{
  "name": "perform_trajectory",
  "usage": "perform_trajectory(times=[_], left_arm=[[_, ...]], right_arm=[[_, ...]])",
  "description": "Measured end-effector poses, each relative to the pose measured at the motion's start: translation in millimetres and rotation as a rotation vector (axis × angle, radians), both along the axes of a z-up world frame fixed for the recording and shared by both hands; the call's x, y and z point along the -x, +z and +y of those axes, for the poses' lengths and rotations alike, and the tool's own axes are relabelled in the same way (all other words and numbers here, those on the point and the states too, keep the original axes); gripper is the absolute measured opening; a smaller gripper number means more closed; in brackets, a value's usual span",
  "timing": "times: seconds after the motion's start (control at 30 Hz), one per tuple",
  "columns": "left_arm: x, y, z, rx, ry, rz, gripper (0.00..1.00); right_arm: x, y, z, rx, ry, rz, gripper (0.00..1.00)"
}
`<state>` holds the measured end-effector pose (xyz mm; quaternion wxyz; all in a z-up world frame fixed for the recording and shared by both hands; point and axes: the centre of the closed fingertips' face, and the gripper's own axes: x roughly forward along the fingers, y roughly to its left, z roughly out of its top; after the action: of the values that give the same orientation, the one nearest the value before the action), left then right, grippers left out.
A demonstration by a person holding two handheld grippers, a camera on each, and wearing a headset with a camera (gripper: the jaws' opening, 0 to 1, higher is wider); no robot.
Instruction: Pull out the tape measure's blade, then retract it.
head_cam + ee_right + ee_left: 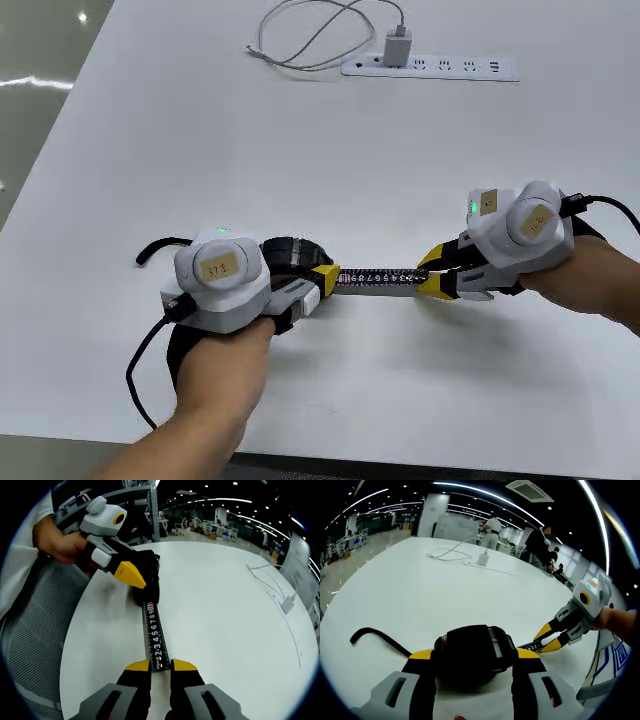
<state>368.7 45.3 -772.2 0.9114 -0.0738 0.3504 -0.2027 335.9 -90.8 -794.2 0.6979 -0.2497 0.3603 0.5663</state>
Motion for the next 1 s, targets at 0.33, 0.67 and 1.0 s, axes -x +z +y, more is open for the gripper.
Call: perform_trajectory(times=[0.33,0.67,1.0], left_arm=[[0.4,-0.2,-0.3,0.002,-0.003,-0.002,0.57],[0.0,-0.4,-0.3,0.003,-0.006,-0.003,0.57],[0.0,-0.3,-0.1,0.01,-0.005,-0.001,0.57]], right_arm=[[0.9,-2.0,15.9,-0.015,0.004,0.005,0.1],[-0.8,-6.4,31.3,-0.03,0.014,0.012,0.1],[-3.1,-7.2,47.9,-0.048,0.02,0.013,0.1]])
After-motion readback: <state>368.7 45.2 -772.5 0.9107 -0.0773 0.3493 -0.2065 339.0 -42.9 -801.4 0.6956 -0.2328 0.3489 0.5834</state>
